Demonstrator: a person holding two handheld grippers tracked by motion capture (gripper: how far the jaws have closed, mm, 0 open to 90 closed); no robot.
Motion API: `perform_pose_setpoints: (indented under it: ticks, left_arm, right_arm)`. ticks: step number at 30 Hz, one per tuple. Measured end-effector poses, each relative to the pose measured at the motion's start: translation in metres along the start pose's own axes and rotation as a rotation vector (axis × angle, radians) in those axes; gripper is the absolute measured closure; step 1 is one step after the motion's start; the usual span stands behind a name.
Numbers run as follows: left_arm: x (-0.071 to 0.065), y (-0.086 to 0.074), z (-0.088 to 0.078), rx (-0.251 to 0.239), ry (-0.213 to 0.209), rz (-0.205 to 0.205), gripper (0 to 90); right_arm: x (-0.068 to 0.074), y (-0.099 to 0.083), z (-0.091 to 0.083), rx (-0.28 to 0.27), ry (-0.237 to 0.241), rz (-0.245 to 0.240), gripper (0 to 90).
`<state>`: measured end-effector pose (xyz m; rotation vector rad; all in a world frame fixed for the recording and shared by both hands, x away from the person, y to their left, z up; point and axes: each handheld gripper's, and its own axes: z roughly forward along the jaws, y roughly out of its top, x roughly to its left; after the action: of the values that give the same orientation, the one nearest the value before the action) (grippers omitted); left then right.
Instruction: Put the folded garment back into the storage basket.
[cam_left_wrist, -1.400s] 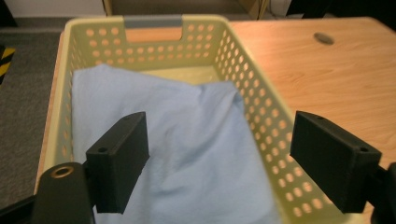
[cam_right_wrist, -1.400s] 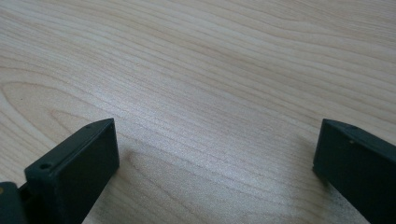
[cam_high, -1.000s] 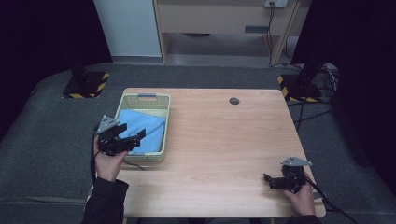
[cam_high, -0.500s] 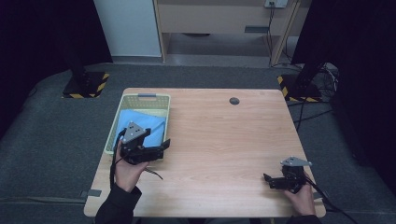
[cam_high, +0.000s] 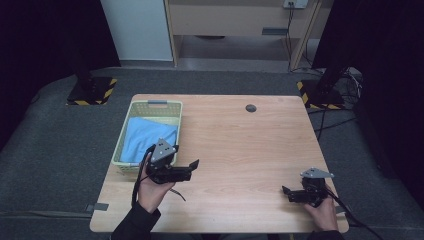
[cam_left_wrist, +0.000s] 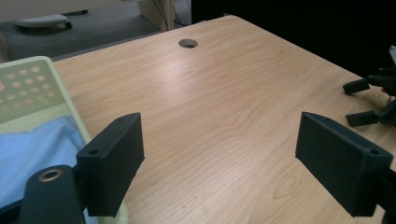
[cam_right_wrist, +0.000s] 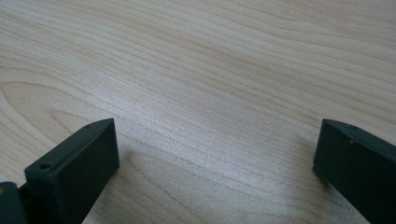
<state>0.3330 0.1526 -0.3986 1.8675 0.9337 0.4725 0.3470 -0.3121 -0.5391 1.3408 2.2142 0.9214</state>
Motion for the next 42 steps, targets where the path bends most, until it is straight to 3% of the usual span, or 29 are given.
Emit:
perform_pose_setpoints:
  ticks: [13,19,33,42]
  left_arm:
    - [-0.023,-0.013,0.019,0.016,-0.06,0.07,13.5]
    - [-0.031,-0.021,0.024,0.018,-0.059,0.1,13.4]
    - [-0.032,-0.054,0.027,0.049,-0.048,0.102,13.0]
    - [-0.032,-0.067,0.028,0.088,-0.04,0.095,11.8]
  right_arm:
    - [0.0,0.0,0.0,0.0,0.0,0.0,0.2]
    - [0.0,0.0,0.0,0.0,0.0,0.0,0.2]
    - [0.0,0.0,0.0,0.0,0.0,0.0,0.2]
    - [0.0,0.0,0.0,0.0,0.0,0.0,0.2]
